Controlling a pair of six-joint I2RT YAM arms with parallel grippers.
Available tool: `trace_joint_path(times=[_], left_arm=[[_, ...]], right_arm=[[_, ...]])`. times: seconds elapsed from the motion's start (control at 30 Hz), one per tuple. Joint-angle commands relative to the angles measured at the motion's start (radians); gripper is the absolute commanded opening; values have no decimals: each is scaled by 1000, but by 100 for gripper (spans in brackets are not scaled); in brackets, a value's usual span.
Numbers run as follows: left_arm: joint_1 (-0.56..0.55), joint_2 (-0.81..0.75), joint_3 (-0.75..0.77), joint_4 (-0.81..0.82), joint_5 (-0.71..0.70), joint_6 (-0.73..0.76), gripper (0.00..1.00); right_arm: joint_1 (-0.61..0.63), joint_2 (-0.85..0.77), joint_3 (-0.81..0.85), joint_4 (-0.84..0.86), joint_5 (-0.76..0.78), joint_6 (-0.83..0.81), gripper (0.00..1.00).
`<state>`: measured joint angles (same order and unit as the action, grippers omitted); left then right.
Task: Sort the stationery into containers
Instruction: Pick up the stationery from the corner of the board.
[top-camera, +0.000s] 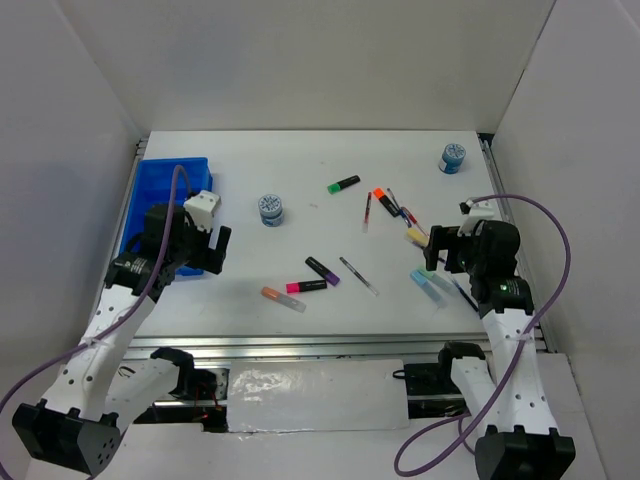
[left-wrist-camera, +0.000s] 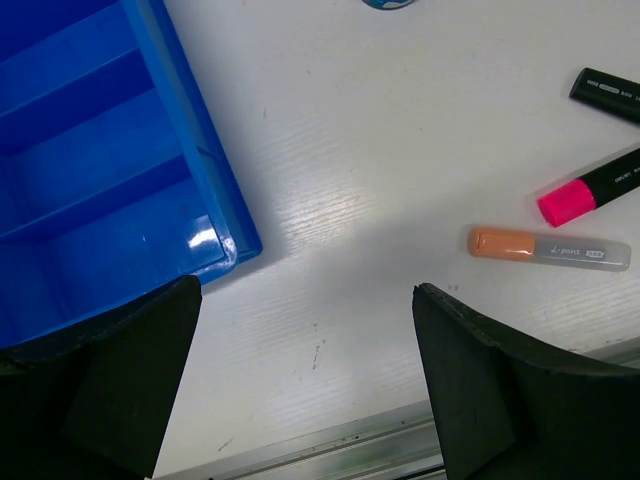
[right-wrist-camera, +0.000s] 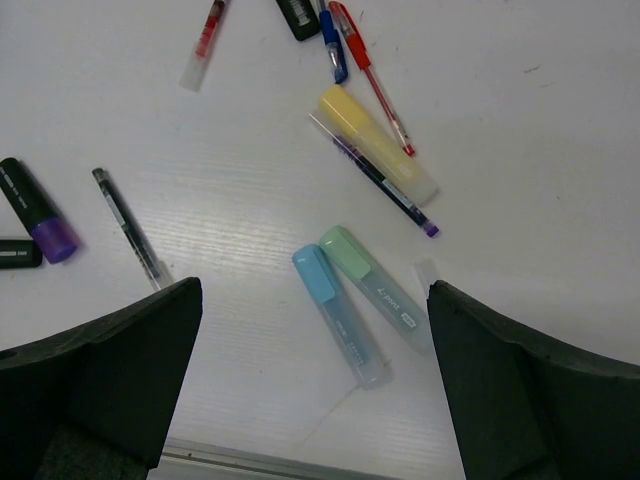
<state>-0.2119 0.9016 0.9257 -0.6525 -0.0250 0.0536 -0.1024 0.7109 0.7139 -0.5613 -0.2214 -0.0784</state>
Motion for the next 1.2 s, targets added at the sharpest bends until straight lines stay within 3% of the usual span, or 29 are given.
trace_joint_path(times=[0.0,0.27,0.47,0.67,0.77,0.87,0.97,1.17], left_arm=[[2,-9,21,5,14,18,99],[3,16,32,4,17,20,99],[0,63,71,16,17,32,99],[-1,186,148,36,51,9,99],[-3,256,199,24,82,-12,99],[-7,304,228,27,103,-26,99],[-7,330,239,50,118,-34,99],[-11,391,289,60,148,-44,99]], right_arm=[[6,5,25,26,8,12,100],[12,61,47,107,-35,58,100],[59,295,217,198,-4,127,100],[70,764,612,213,132,224,100],[60,1128,984,94,184,238,100],[30,1377,1273,-40,198,258,100],[-3,1545,1473,-112,246,273,100],[-31,1682,1576,-112,340,236,100]])
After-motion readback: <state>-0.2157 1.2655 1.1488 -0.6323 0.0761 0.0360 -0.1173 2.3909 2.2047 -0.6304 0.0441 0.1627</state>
